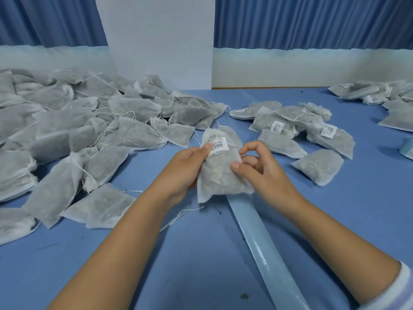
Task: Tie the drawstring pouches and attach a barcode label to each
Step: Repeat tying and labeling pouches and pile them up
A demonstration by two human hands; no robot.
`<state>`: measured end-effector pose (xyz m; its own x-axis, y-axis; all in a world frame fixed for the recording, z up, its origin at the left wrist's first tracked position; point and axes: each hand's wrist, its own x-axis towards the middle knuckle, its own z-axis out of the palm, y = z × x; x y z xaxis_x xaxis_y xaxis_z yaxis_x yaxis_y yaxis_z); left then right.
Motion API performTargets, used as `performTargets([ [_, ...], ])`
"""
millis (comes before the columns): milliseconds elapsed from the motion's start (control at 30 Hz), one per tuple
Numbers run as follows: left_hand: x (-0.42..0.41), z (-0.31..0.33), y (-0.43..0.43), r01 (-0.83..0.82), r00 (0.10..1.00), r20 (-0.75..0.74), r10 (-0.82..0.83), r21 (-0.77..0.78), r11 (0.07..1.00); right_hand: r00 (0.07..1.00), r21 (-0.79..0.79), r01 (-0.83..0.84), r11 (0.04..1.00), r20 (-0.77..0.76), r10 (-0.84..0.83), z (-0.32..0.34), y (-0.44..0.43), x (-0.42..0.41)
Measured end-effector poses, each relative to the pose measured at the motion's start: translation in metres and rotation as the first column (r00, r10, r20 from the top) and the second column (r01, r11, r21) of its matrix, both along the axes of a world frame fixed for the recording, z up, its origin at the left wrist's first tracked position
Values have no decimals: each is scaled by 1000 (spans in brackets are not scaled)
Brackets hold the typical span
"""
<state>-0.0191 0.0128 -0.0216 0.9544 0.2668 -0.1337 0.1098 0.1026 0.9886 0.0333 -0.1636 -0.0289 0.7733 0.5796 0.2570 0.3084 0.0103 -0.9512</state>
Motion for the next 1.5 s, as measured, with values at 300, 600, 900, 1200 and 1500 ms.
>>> performTargets([
  [300, 5, -6, 6, -263, 963, -17, 268, 140, 954, 978, -137, -110, 985, 161, 131, -4, 1, -4],
  [600, 2, 2, 9, -171, 979, -117, 168, -20, 985, 991, 182, 102, 978, 61, -115, -5, 6, 4],
  [900, 4, 2, 16, -250, 965, -59, 254, 64, 966, 948, 80, 143, 987, 276, -160, -10, 0, 8],
  [1200, 9, -18, 49, -437, 886, -17, 463, 303, 847, 962, -129, 155, 980, 247, -119, -16, 8, 7],
  [1500, 11, -35, 88, -517, 832, -13, 554, 344, 784, 980, -135, 86, 987, 191, -59, -27, 18, 4],
])
